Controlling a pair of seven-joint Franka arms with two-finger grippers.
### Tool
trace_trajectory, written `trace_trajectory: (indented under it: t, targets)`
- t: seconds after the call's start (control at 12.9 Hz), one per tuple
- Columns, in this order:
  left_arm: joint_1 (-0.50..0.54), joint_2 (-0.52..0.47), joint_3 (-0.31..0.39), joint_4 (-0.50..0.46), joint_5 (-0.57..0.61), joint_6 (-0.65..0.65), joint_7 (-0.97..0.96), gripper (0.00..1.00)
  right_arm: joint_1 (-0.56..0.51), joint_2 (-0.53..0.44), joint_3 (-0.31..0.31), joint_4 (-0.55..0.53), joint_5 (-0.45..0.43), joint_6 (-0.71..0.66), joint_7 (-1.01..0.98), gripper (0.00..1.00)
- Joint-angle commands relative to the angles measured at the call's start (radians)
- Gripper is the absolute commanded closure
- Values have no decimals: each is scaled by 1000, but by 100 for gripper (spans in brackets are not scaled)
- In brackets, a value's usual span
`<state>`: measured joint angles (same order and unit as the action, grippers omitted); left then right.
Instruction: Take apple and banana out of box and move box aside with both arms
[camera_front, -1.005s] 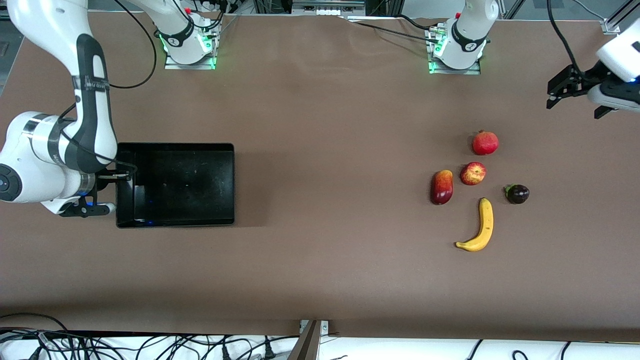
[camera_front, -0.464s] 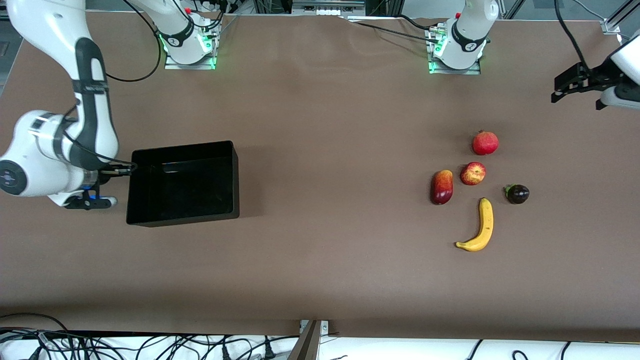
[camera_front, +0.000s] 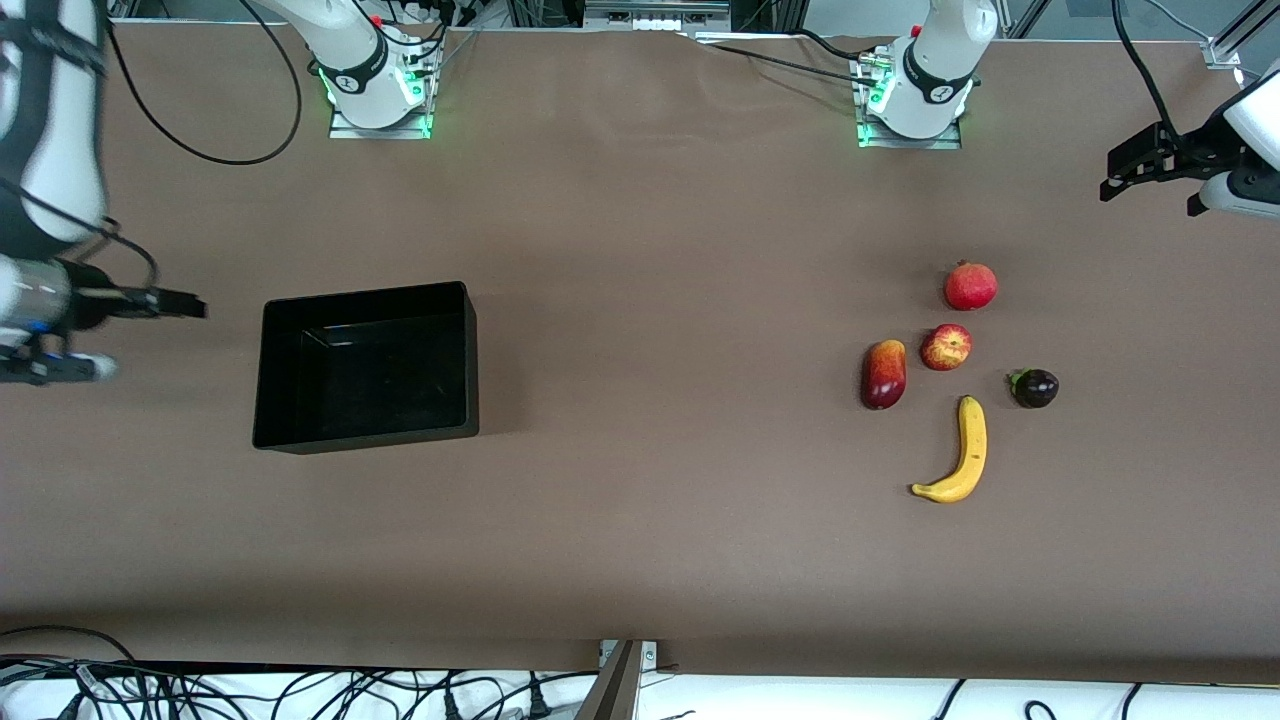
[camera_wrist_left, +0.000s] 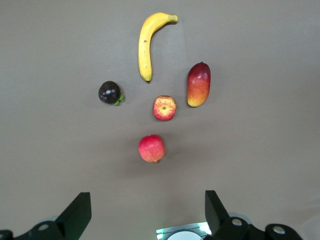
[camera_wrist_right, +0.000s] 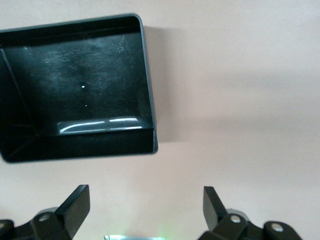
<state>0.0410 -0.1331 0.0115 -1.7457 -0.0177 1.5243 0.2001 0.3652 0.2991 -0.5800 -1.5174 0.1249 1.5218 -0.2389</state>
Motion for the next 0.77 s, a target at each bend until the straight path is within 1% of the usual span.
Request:
trace_trajectory:
  t: [0.0,0.08,0.15,0.23,0.31,0.39,0.46,0.54,0.62,0.7]
  targets:
    - [-12,13,2,28,-1,-21,-28,0,3,-2,-1,179,-25,-176,12,0]
    - [-12,12,1,26,-1,-24,-31,0,12,-2,2,238,-31,-217,16,0]
    - [-12,12,-2,26,-1,-24,-51,0,18,-2,2,268,-43,-224,13,0]
    - [-12,10,-4,28,-1,-24,-67,0,12,-9,9,276,-36,-219,3,0]
    - [-12,10,-16,29,-1,-23,-79,0,12,-40,20,263,-54,-226,12,0]
    - [-10,10,-31,29,1,-21,-105,0,-24,-82,87,217,-62,-218,18,0]
    - [-10,10,-33,29,4,-21,-110,0,-126,-127,208,160,-85,-200,62,0]
    - [-10,12,-33,31,18,-24,-107,0,-231,-173,347,93,-120,-143,91,0]
    - [-10,15,-30,38,16,-23,-107,0,-283,-236,421,-6,-155,-55,107,0]
    - [-6,18,-28,54,16,-24,-105,0,-296,-288,442,-91,-163,16,145,0]
